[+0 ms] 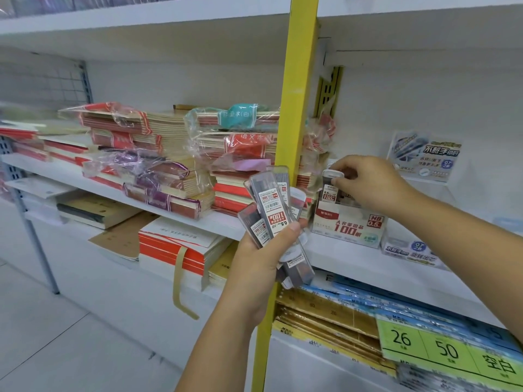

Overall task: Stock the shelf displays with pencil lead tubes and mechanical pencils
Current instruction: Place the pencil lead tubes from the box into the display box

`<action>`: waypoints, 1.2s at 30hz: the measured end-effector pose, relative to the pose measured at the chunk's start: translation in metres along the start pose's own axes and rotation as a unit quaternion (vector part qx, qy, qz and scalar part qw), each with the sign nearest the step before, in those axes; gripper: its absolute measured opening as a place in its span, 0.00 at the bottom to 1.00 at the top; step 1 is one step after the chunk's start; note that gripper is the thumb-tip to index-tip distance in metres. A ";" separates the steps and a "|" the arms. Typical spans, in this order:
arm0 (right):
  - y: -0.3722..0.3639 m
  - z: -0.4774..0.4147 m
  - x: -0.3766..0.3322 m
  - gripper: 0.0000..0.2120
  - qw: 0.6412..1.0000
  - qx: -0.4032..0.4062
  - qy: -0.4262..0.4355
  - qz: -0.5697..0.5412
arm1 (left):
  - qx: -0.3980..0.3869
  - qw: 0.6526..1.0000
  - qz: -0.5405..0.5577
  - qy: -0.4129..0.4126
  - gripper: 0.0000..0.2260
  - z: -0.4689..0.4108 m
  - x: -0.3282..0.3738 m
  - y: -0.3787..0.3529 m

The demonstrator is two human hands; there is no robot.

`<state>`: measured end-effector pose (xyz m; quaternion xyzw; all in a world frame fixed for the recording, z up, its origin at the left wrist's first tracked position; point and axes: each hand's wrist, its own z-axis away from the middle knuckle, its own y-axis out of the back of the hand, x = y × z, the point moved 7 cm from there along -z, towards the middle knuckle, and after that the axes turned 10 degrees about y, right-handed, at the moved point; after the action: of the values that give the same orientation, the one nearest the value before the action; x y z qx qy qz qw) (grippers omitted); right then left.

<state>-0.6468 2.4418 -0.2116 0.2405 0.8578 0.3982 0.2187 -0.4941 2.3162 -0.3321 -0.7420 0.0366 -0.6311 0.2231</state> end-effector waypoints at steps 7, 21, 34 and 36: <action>0.006 -0.003 0.008 0.08 0.998 0.065 -0.013 0.015 | -0.017 1.000 -0.004 0.000 0.16 0.001 0.000 -0.004; -0.007 0.097 -0.032 0.10 0.949 -0.022 -0.063 -0.307 | -0.085 0.994 -0.029 0.067 0.17 0.004 -0.023 -0.029; 0.069 0.075 0.001 0.06 0.928 0.221 -0.028 -0.298 | -0.079 0.995 -0.011 0.052 0.23 0.004 -0.020 -0.030; 0.068 0.057 -0.009 0.08 0.955 0.194 0.013 -0.222 | -0.074 0.996 -0.027 0.043 0.22 0.003 -0.017 -0.027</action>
<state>-0.5917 2.5077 -0.1899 0.0762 0.9529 0.1689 0.2399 -0.5004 2.3468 -0.3377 -0.7295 0.0724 -0.6635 0.1492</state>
